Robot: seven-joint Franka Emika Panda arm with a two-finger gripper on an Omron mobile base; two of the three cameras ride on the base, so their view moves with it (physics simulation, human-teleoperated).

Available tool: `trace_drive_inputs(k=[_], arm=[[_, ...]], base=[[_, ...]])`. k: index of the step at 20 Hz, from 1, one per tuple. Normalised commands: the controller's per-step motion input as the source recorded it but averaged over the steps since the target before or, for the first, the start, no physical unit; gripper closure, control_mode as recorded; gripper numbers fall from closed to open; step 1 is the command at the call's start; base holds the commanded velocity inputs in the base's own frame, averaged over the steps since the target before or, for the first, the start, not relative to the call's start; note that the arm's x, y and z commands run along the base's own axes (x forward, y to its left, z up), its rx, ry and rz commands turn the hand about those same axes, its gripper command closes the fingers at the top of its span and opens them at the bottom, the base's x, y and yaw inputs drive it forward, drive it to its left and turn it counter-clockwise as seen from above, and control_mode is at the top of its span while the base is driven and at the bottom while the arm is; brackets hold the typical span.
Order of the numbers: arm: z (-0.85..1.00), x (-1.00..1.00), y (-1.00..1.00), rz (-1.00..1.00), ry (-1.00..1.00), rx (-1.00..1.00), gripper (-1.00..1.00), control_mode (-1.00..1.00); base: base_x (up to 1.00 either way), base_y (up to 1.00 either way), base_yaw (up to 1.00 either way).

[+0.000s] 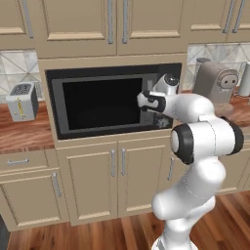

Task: Open the microwave door.

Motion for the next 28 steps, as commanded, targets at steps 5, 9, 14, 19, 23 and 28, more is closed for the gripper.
trace_drive_inputs(k=[5,9,14,19,23,28], arm=[[-0.19,0.65,0.00,0.00,0.00,0.00,-1.00,-1.00],[-0.32,0.61,0.12,0.00,0.00,0.00,1.00,-1.00],[-0.08,0.24,0.05,0.00,0.00,0.00,1.00,-1.00],[0.00,-0.01,0.00,0.00,0.00,0.00,1.00,-1.00],[0.09,-0.37,0.00,0.00,-0.04,0.00,1.00,-1.00],[0.40,-0.83,0.03,0.00,-0.07,0.00,1.00,-1.00]], base=[[0.00,0.00,0.00],[0.00,0.00,0.00],[0.00,0.00,0.00],[0.00,0.00,0.00],[0.00,0.00,0.00],[0.00,0.00,0.00]])
